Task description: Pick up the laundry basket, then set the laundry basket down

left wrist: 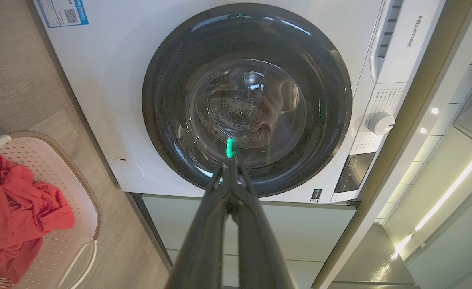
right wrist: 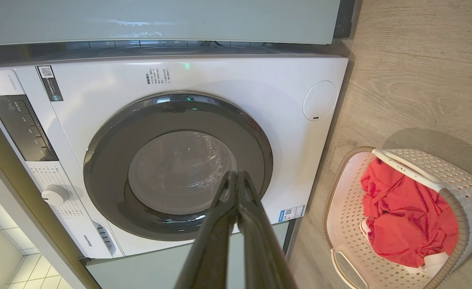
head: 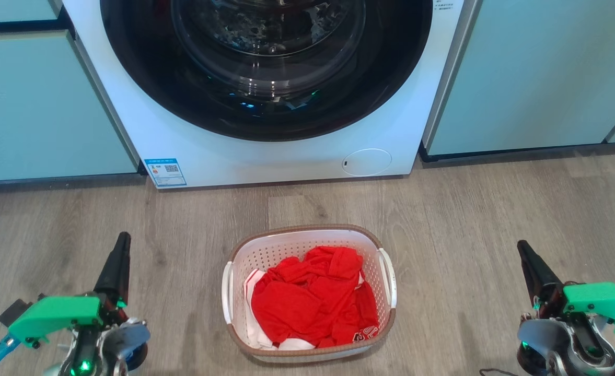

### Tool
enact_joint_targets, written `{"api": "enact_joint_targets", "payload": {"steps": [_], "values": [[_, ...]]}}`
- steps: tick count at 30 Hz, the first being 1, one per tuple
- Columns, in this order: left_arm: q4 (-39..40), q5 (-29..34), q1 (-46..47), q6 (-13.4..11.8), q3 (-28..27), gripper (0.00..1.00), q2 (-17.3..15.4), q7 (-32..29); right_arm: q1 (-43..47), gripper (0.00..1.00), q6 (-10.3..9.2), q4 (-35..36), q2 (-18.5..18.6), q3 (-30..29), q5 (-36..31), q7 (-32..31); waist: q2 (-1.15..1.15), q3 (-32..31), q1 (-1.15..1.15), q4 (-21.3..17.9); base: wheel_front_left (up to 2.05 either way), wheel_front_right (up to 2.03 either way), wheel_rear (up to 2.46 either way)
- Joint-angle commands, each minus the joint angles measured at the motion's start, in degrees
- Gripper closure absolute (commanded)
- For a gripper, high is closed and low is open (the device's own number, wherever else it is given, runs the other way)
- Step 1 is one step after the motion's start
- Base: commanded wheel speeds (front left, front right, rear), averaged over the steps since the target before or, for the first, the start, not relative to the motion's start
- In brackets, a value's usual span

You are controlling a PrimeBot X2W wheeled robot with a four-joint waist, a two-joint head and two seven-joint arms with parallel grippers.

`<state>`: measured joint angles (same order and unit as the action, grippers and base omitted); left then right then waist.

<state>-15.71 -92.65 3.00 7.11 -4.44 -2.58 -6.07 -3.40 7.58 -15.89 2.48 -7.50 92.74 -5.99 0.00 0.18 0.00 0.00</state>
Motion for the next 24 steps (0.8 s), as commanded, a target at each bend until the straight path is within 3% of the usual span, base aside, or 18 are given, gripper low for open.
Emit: {"api": "enact_joint_targets", "payload": {"steps": [1,11,12,24], "values": [[1.66,0.53,3.19,0.37,-2.12,1.00,-0.31,-0.45,-2.78,1.00,-0.09,1.87,0.43,0.96,-0.60,-0.51,0.00,0.00,0.00,0.00,0.00,0.00,0.00],[1.67,0.53,3.19,0.37,-2.13,1.00,-0.31,-0.46,-2.78,1.00,-0.09,1.87,0.43,0.95,-0.60,-0.51,0.00,0.00,0.00,0.00,0.00,0.00,0.00],[0.00,0.00,0.00,0.00,0.00,0.00,0.00,0.00,0.00,0.00,0.00,0.00,0.00,0.00,0.00,0.00,0.00,0.00,0.00,0.00,0.00,0.00,0.00],[-1.61,0.75,-1.81,-0.05,0.92,0.00,0.18,1.45,1.07,0.00,-0.01,-2.49,-0.35,1.53,-0.84,1.44,0.00,-0.01,0.00,-0.04,0.00,0.00,0.00]]}}
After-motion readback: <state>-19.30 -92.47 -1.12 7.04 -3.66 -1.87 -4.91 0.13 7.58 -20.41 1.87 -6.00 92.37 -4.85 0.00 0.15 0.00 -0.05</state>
